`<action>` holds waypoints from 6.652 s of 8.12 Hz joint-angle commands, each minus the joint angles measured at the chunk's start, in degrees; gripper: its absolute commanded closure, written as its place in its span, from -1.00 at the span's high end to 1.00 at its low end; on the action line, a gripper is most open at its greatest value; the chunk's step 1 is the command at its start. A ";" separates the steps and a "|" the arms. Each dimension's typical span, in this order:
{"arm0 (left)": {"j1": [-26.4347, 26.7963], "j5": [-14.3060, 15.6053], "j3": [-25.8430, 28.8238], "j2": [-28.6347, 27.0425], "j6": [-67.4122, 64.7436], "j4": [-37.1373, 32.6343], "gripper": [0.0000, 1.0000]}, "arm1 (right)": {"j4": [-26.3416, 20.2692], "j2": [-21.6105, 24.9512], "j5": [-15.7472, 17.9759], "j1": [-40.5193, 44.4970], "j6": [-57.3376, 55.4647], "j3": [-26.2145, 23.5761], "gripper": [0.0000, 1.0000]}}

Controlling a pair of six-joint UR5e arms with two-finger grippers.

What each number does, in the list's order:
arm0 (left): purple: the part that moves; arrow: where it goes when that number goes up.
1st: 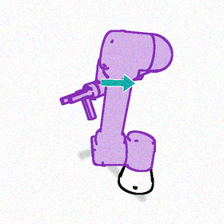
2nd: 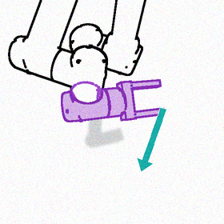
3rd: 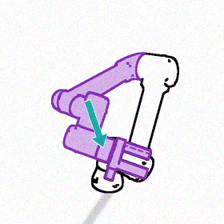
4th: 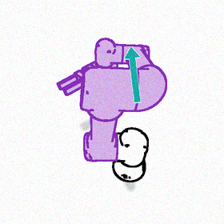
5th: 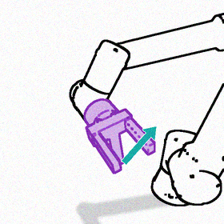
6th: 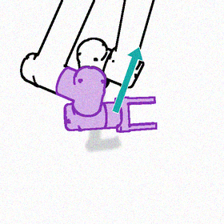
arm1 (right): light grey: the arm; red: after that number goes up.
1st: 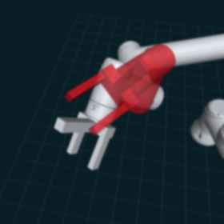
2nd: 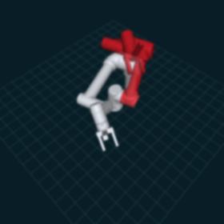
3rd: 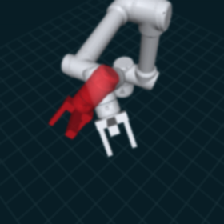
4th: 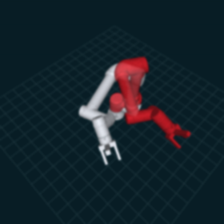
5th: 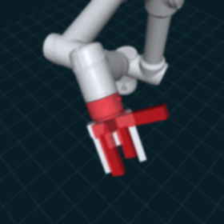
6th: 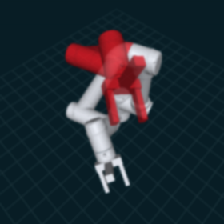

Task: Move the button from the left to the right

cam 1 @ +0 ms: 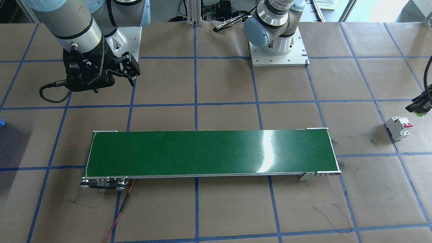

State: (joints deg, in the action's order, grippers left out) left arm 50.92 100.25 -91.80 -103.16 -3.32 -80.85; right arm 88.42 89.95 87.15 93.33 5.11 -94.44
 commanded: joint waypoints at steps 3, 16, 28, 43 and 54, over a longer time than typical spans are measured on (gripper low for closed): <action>15.67 -12.07 -0.13 1.81 -40.12 -7.74 -1.00 | -0.09 0.05 -0.04 0.01 0.16 -0.13 1.00; 26.16 -17.90 -16.13 -2.13 -78.33 21.53 -0.61 | 0.18 -0.04 -0.05 -0.08 0.60 -0.05 1.00; 29.93 -3.40 -5.90 1.38 -60.96 5.77 1.00 | 2.55 -2.13 -0.05 -0.08 -0.80 -0.13 1.00; 44.79 -11.13 8.31 11.31 6.13 -12.58 1.00 | 23.54 -12.51 -13.14 1.84 -20.30 -5.58 0.95; 44.79 -11.31 8.04 11.40 5.61 -12.58 1.00 | 26.20 -19.38 1.51 -0.24 -7.77 -4.88 -1.00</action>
State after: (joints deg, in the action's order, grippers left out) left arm 95.71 88.93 -83.68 -91.81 2.29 -93.43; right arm 115.74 69.55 84.24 95.06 -7.00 -99.92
